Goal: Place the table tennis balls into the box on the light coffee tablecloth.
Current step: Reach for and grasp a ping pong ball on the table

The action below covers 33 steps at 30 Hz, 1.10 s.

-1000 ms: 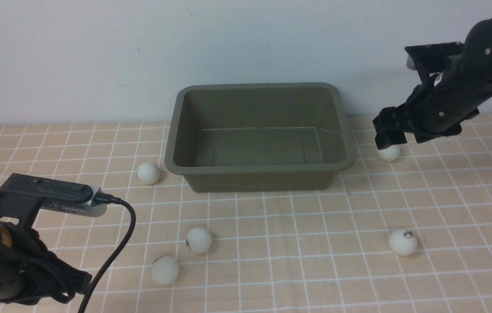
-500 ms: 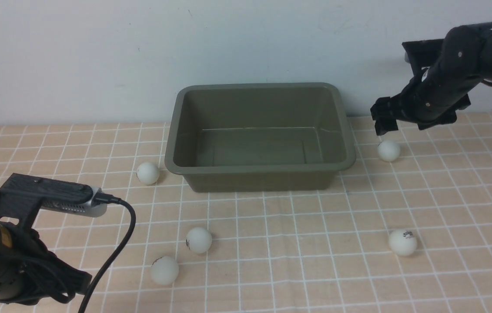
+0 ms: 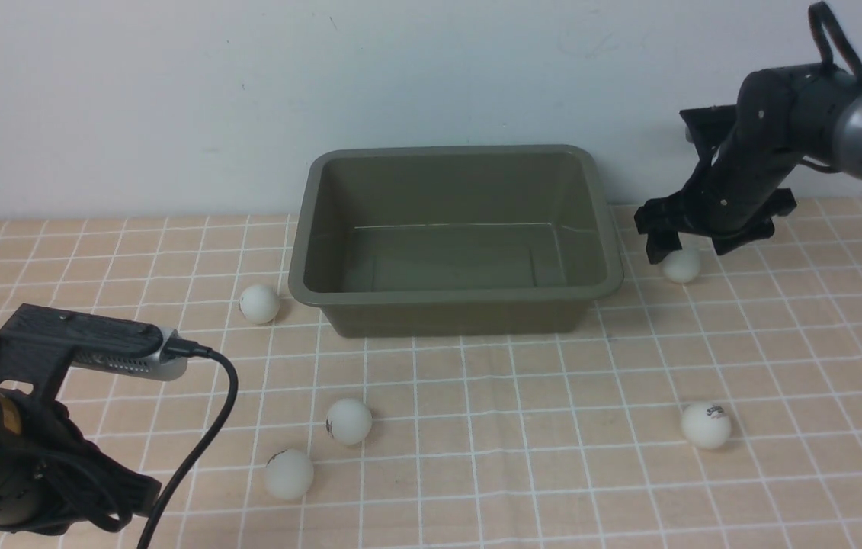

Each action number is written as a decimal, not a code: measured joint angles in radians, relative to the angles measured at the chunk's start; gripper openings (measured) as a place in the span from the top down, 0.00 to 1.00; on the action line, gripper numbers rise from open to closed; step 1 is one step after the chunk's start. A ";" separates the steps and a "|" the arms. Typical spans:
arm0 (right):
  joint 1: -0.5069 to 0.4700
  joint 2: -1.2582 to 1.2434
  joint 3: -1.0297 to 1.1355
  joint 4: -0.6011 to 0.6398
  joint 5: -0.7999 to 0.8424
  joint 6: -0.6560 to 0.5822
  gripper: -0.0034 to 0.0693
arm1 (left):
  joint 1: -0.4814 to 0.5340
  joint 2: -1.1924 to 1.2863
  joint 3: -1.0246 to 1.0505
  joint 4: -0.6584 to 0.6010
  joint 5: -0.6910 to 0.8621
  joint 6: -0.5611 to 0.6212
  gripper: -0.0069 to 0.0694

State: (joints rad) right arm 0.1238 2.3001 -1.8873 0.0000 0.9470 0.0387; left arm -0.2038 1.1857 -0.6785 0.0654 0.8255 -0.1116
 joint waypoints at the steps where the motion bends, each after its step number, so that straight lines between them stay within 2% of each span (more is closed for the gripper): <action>1: 0.000 0.011 0.000 0.000 -0.001 -0.003 0.14 | 0.000 0.000 0.000 0.000 0.000 0.000 1.00; 5: 0.000 0.035 -0.006 0.000 -0.002 -0.004 0.16 | 0.000 0.000 0.000 0.000 0.000 0.000 1.00; 9: 0.000 0.040 -0.007 0.000 -0.001 -0.004 0.25 | 0.000 0.001 0.000 0.000 0.000 0.000 1.00; 12: 0.000 0.040 -0.008 0.000 -0.001 -0.004 0.45 | 0.000 0.001 0.000 0.000 0.000 0.000 1.00; 16: 0.000 0.040 -0.013 0.000 0.017 -0.004 0.45 | 0.000 0.001 0.000 0.000 0.000 0.000 1.00; 21: 0.000 0.044 -0.084 0.000 0.162 -0.004 0.45 | 0.000 0.001 0.000 0.000 0.000 0.000 1.00; 24: 0.000 0.047 -0.204 0.000 0.268 -0.004 0.45 | 0.000 0.001 0.000 0.000 0.000 0.000 1.00; 27: 0.000 0.045 -0.304 0.012 0.282 -0.004 0.45 | 0.000 0.001 0.000 0.000 0.000 0.000 1.00; 33: 0.030 -0.002 -0.451 0.262 0.294 -0.039 0.45 | 0.000 0.001 0.000 -0.001 0.000 0.000 1.00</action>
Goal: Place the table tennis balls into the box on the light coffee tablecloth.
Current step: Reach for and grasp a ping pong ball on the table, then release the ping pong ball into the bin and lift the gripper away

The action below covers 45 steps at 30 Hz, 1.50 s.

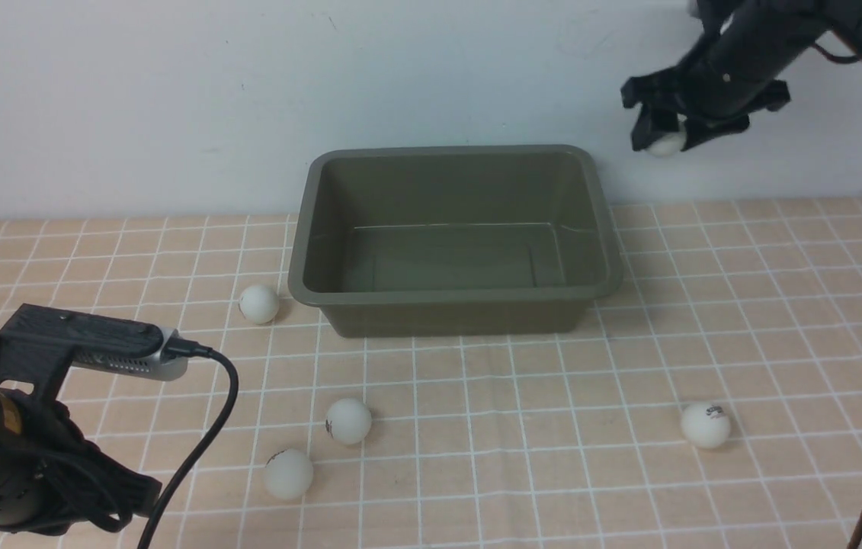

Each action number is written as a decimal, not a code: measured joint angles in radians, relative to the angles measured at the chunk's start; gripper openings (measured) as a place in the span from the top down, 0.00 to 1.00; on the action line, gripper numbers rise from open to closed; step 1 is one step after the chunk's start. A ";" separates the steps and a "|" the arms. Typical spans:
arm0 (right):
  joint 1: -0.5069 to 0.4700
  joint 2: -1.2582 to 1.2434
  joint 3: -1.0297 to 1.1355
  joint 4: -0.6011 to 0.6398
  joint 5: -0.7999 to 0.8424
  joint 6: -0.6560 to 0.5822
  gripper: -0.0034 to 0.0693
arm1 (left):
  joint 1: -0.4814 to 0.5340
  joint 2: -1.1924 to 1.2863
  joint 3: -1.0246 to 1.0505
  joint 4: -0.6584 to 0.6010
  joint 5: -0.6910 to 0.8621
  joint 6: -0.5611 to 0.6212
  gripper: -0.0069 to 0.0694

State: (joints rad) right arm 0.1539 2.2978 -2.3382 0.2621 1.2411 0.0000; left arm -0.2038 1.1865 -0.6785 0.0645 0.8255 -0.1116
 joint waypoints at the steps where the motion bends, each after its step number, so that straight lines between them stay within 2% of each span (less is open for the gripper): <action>1: 0.018 -0.003 -0.003 0.028 0.001 -0.026 0.45 | 0.000 0.000 0.000 0.000 0.000 0.000 1.00; 5: 0.107 0.007 -0.006 0.061 0.005 -0.070 0.45 | 0.000 0.000 0.000 -0.003 0.000 0.000 1.00; 12: 0.226 0.075 -0.004 -0.028 0.011 -0.064 0.45 | 0.000 0.000 0.000 -0.006 0.000 0.000 1.00; 26: 0.235 0.143 -0.003 -0.012 0.010 -0.061 0.45 | 0.000 0.000 0.000 -0.015 0.000 0.000 1.00; 30: 0.235 0.147 -0.003 -0.009 0.010 -0.061 0.41 | 0.000 0.000 0.000 -0.015 0.000 0.000 1.00; 31: 0.235 0.147 -0.003 -0.009 0.010 -0.057 0.35 | 0.000 0.000 0.000 -0.015 0.000 0.000 1.00; 36: 0.235 0.147 -0.003 -0.005 0.010 -0.051 0.26 | 0.000 0.000 0.000 -0.015 0.000 0.000 1.00; 45: 0.219 0.018 -0.001 -0.005 0.011 -0.049 0.24 | 0.000 0.000 0.000 -0.016 0.000 0.000 1.00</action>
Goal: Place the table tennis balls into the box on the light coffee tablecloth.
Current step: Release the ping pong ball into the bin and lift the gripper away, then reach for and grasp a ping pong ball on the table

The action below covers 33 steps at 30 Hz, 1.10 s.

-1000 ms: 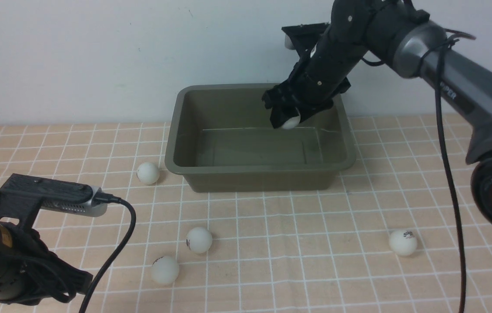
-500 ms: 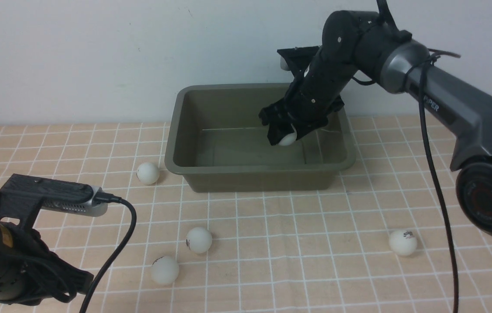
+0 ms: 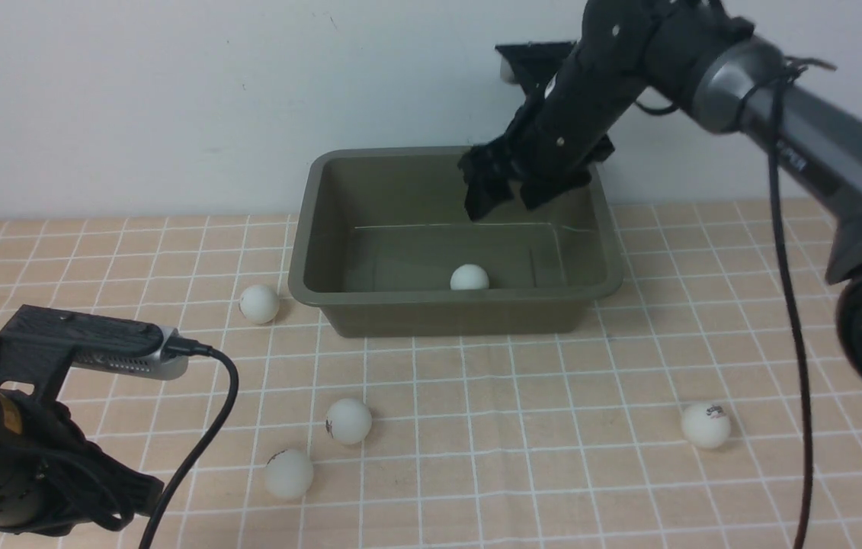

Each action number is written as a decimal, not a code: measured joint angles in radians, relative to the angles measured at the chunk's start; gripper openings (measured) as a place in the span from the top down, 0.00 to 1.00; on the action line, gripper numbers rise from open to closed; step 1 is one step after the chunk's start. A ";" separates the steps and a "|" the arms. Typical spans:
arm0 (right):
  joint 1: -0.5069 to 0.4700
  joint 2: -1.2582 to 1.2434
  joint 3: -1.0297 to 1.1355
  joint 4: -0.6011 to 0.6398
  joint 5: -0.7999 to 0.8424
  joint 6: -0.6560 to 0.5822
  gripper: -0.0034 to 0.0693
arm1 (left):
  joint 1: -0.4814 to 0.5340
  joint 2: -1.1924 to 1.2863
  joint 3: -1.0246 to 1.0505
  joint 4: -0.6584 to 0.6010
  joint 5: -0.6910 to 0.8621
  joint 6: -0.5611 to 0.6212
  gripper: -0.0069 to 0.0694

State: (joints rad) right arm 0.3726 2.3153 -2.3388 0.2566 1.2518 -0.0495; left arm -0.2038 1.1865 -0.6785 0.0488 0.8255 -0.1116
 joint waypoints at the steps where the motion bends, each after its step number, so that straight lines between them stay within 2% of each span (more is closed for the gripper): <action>1: -0.007 -0.021 0.000 -0.001 0.000 0.001 0.24 | 0.000 0.000 0.000 -0.001 0.000 0.000 1.00; 5: -0.046 -0.171 0.016 -0.017 0.000 0.020 0.24 | 0.000 0.000 0.000 -0.001 0.000 0.000 1.00; 9: -0.091 -0.351 0.141 -0.066 0.000 0.025 0.24 | 0.000 0.000 0.000 -0.001 0.000 0.000 1.00; 15: -0.110 -0.621 0.507 -0.203 0.003 0.025 0.24 | 0.000 0.000 0.000 -0.002 0.000 0.000 1.00; 20: -0.110 -0.745 0.808 -0.228 0.004 0.025 0.24 | 0.000 0.000 0.000 -0.002 0.000 0.000 1.00; 22: -0.110 -0.752 0.862 -0.229 -0.002 0.025 0.24 | 0.000 0.000 0.000 -0.002 0.000 0.000 1.00; 24: -0.110 -0.756 1.010 -0.229 -0.082 0.025 0.24 | 0.000 0.000 0.000 -0.002 0.000 0.000 1.00; 33: -0.110 -0.756 1.309 -0.233 -0.412 0.025 0.24 | 0.000 0.000 0.000 -0.002 0.000 0.000 1.00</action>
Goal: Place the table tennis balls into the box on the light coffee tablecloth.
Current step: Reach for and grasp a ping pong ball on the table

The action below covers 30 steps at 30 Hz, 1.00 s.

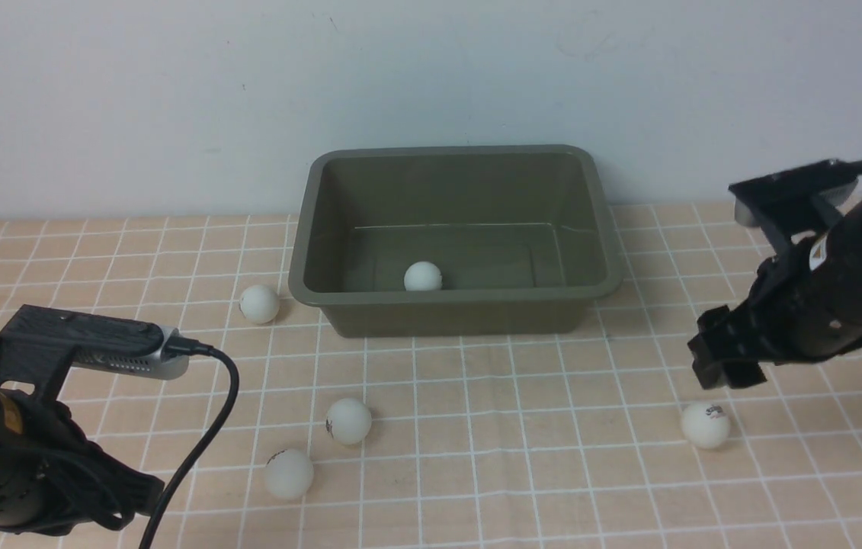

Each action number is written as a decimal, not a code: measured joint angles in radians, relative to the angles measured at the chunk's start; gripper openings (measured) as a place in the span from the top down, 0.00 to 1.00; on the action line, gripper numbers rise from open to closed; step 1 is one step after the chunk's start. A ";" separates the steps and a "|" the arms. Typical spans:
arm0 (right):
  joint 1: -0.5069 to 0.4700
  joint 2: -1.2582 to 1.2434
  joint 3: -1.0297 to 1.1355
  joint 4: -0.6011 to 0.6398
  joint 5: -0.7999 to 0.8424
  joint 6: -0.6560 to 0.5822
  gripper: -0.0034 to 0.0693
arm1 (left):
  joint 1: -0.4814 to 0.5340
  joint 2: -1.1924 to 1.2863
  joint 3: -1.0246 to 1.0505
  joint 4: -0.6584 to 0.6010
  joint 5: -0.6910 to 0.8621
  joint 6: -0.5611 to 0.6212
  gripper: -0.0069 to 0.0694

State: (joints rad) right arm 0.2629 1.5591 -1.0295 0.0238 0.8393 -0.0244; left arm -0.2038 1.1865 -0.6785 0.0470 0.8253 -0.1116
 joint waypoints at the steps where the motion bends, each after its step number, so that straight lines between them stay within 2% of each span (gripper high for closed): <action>1: 0.000 0.004 0.015 0.000 -0.025 0.000 0.24 | 0.000 0.000 0.000 0.000 0.000 0.000 1.00; 22: 0.000 0.238 0.032 -0.001 -0.150 0.000 0.24 | 0.000 0.000 0.000 0.000 -0.001 0.000 1.00; 24: 0.000 0.243 0.032 -0.001 -0.151 0.000 0.26 | 0.000 0.000 0.000 0.000 -0.001 0.000 1.00; 26: 0.000 0.246 0.032 -0.001 -0.152 0.000 0.32 | 0.000 0.000 0.000 0.000 -0.001 0.000 1.00; 28: 0.000 0.246 0.031 -0.001 -0.151 0.000 0.44 | 0.000 0.000 0.000 0.000 -0.001 0.000 1.00; 30: 0.000 0.246 0.024 -0.001 -0.139 0.000 0.46 | 0.000 0.000 0.000 0.000 -0.001 0.000 1.00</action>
State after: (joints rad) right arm 0.2629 1.8053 -1.0051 0.0229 0.7002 -0.0244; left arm -0.2038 1.1865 -0.6785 0.0467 0.8244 -0.1116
